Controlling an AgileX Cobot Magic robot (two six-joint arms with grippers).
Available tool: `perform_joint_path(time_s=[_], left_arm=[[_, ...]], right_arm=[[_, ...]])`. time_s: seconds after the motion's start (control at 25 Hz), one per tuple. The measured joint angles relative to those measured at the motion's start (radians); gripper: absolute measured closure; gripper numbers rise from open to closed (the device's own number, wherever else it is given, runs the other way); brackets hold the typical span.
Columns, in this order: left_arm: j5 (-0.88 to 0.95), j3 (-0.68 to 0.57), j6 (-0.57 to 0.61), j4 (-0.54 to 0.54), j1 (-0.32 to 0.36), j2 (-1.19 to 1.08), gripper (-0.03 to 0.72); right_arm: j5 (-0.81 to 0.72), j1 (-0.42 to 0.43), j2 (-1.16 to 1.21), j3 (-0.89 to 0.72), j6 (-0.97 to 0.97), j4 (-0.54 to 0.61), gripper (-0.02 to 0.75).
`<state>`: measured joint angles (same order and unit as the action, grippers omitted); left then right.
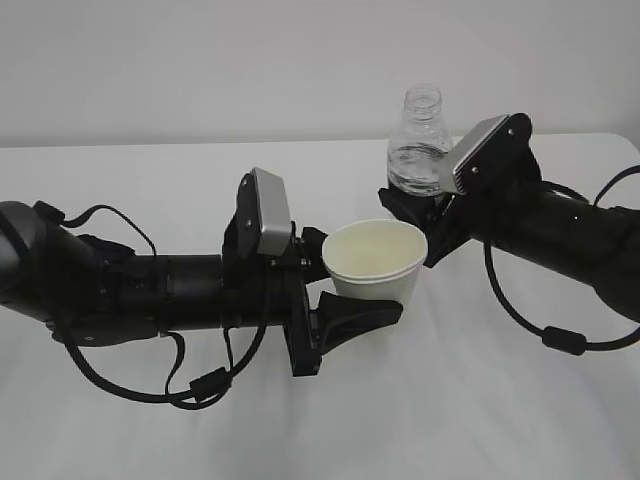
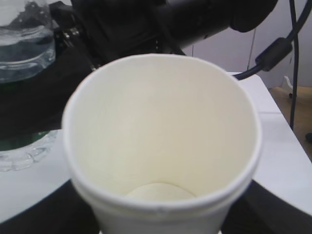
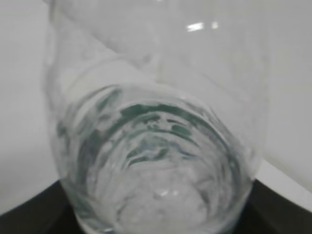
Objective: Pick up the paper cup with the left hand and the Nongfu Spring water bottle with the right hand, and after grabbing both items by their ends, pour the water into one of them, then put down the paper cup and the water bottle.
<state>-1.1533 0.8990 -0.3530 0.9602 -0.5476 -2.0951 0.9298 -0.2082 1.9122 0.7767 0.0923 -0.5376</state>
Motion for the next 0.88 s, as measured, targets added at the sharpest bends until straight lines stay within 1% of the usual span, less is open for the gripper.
perform_joint_path(time_s=[0.28,0.6,0.88], left_arm=[[0.000,0.000,-0.019,-0.004,0.000,0.000,0.232],[0.000,0.004,-0.021,-0.056,0.000,0.000,0.232],[0.042,0.008,-0.021,-0.064,0.000,0.000,0.232]], right_arm=[[-0.006,-0.001,0.000,0.002,0.067,-0.005,0.248],[0.001,-0.001,0.000,0.002,0.108,-0.006,0.248],[0.001,-0.001,0.000,0.002,0.160,-0.006,0.248]])
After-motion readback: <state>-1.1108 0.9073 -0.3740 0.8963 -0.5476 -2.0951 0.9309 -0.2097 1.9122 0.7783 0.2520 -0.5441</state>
